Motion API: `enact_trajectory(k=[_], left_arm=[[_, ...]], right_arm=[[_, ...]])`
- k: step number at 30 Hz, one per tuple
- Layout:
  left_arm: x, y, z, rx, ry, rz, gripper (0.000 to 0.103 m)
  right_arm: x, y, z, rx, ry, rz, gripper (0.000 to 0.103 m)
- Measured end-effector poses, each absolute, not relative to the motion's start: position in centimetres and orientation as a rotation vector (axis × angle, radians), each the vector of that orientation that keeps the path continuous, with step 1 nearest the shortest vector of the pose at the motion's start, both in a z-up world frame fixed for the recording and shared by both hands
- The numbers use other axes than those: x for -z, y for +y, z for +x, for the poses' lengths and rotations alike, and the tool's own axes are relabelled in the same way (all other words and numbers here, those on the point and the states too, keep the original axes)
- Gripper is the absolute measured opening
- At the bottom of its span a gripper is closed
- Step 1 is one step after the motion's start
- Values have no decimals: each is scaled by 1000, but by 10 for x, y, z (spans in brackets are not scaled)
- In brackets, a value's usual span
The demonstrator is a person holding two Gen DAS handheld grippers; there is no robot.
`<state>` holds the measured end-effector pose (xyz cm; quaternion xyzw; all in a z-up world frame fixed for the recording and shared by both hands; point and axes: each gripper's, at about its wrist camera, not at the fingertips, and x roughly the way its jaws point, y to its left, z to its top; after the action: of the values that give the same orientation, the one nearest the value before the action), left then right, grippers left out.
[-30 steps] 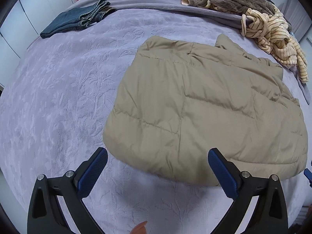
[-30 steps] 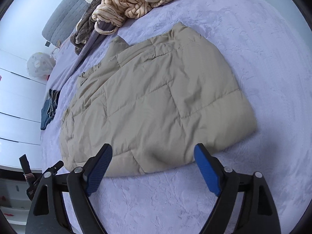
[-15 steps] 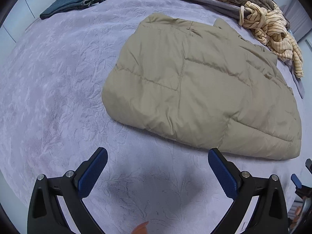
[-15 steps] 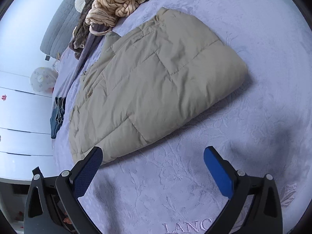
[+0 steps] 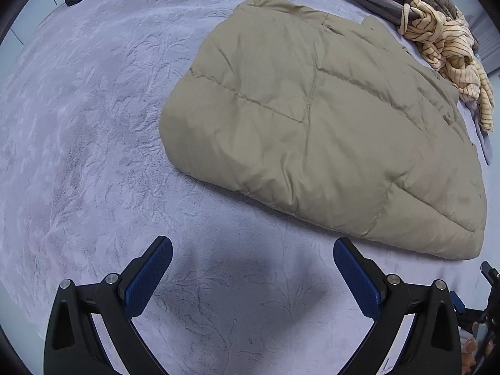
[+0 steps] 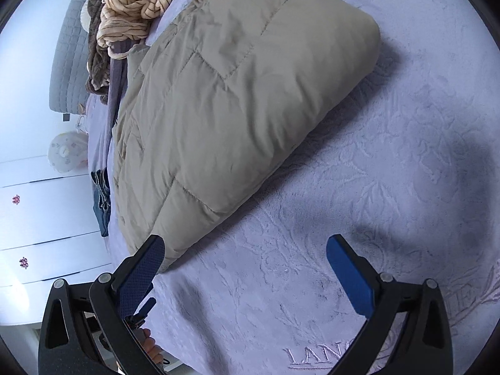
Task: Fold large clothes
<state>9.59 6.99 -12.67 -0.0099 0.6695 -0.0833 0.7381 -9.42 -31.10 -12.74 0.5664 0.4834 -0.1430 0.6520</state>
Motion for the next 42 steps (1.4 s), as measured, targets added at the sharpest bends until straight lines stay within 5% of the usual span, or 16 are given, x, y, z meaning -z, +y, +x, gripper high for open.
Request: enact_trajectory(k=[36, 37, 39, 40, 41, 42], left_arm=[[193, 90, 191, 203, 1461, -545, 102], [191, 90, 191, 184, 1446, -546, 96], [187, 87, 193, 198, 1419, -533, 64], [181, 86, 192, 218, 1404, -519, 41], [177, 84, 192, 238, 1390, -498, 27], [169, 80, 193, 252, 1373, -451, 25]], right_arm=[[186, -333, -33, 170, 877, 1612, 103], [188, -333, -33, 175, 877, 1621, 103], [188, -334, -36, 182, 868, 1638, 100], [187, -334, -37, 190, 869, 1641, 87], [187, -334, -40, 206, 884, 1640, 61], [189, -334, -43, 207, 889, 1650, 53]])
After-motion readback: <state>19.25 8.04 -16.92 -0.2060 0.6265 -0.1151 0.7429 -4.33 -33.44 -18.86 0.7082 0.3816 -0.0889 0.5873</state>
